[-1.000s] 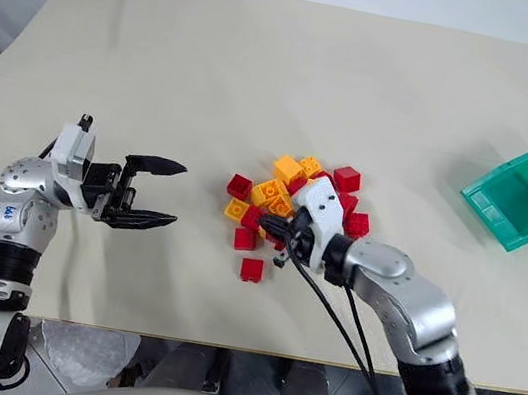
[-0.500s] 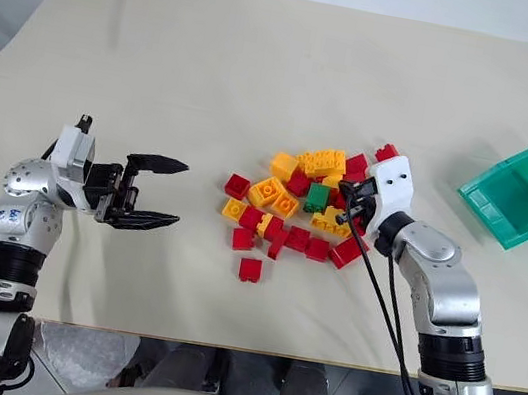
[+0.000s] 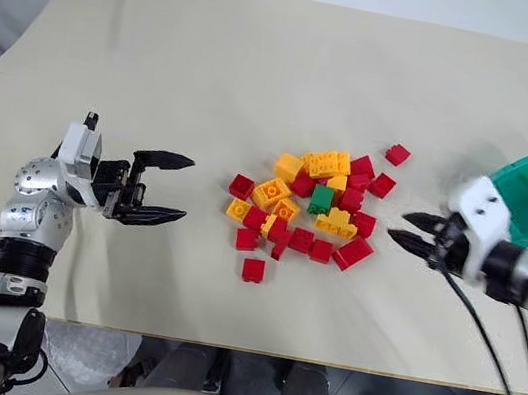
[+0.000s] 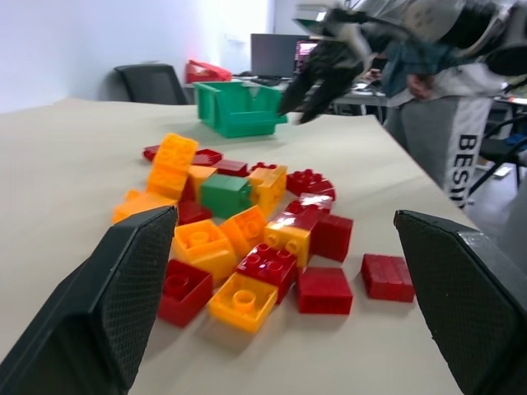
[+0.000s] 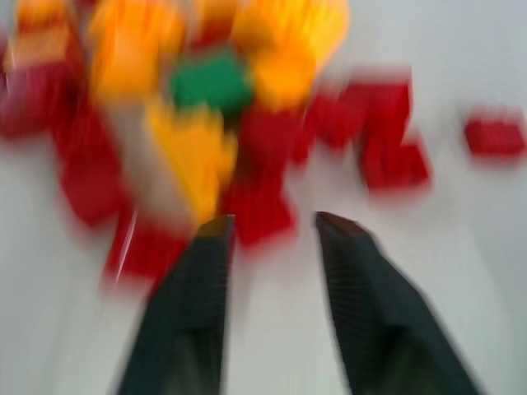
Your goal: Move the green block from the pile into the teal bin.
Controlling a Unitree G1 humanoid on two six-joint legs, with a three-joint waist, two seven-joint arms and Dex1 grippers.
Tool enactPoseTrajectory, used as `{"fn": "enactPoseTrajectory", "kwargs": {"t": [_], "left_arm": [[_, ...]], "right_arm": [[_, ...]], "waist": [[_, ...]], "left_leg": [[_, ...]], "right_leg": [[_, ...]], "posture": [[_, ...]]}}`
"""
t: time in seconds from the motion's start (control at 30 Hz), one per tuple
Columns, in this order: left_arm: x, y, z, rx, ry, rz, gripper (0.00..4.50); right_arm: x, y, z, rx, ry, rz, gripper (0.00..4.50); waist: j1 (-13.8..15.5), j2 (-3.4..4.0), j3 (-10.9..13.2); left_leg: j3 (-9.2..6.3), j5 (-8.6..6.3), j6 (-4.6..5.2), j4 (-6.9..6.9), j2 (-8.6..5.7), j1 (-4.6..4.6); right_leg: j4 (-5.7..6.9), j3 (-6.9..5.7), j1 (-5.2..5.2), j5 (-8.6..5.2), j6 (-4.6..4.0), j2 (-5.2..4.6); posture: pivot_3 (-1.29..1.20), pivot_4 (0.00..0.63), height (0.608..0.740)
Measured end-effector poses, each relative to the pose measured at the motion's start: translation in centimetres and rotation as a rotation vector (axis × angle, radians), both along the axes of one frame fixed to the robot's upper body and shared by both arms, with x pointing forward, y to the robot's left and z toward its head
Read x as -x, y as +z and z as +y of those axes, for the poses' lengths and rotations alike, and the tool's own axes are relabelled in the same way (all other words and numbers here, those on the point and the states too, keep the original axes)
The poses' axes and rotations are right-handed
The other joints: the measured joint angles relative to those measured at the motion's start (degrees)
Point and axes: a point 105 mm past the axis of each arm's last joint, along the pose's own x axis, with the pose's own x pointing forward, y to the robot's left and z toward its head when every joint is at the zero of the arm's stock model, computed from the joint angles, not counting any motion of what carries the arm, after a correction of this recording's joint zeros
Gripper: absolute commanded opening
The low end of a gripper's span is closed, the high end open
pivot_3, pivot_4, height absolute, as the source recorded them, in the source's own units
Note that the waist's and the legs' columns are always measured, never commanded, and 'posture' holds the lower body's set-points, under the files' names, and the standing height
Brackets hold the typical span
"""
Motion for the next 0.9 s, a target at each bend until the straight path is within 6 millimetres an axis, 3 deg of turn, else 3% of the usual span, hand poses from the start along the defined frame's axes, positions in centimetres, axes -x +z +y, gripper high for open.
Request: {"fn": "enactPoseTrajectory", "kwargs": {"t": [0.17, 0.27, 0.4, 0.7, 0.8, 0.9], "left_arm": [[0.0, 0.0, 0.0, -0.001, 0.001, -0.006, 4.5], [0.0, 0.0, 0.1, -0.001, 0.006, -0.01, 4.5], [-0.2, 0.0, 0.0, 0.005, 0.006, -0.009, 4.5], [-0.1, -0.2, -0.1, 0.01, 0.007, -0.013, 4.5], [0.2, -0.1, -0.1, 0.008, 0.005, -0.026, 4.5], [0.6, -0.3, -0.1, 0.005, 0.009, -0.029, 4.5]], "right_arm": [[1.1, 0.7, -0.1, 0.016, 0.015, 0.023, 4.44], [0.7, 1.4, 1.0, 0.011, 0.044, 0.004, 4.44], [-1.4, 3.1, 5.0, -0.015, 0.144, -0.069, 4.44], [-5.9, -0.9, 12.2, 0.107, 0.331, 0.155, 4.44], [-7.0, -2.0, 13.3, 0.146, 0.357, 0.187, 4.44], [-8.1, -1.9, 14.2, 0.169, 0.379, 0.168, 4.44]], "waist": [[-0.14, -0.03, 0.0], [-0.19, -0.03, 0.0], [-0.59, -0.03, 0.0], [-0.89, -0.03, 0.01], [-0.81, -0.03, 0.01], [-1.21, -0.05, -0.01]], "left_leg": [[0.0, 0.0, -0.01, 0.02, 0.03, 0.04], [-0.01, 0.0, -0.01, 0.06, 0.03, 0.06], [-0.04, 0.0, -0.05, 0.11, 0.05, 0.02], [0.01, 0.0, -0.02, 0.15, -0.03, -0.23], [0.03, 0.0, -0.02, 0.15, -0.04, -0.31], [0.05, 0.0, -0.01, 0.15, -0.03, -0.32]], "right_leg": [[0.02, 0.03, 0.02, 0.01, 0.0, -0.01], [0.03, 0.04, 0.02, 0.02, -0.01, -0.04], [0.01, 0.02, 0.0, 0.07, -0.05, -0.05], [0.0, -0.05, -0.19, 0.07, -0.05, -0.06], [0.0, -0.09, -0.23, 0.07, -0.06, -0.04], [0.02, -0.09, -0.25, 0.07, -0.05, -0.03]], "posture": [[0.0, 0.15, 0.74], [0.0, 0.15, 0.74], [0.0, 0.15, 0.74], [0.0, 0.15, 0.74], [0.0, 0.15, 0.74], [0.0, 0.15, 0.74]]}}
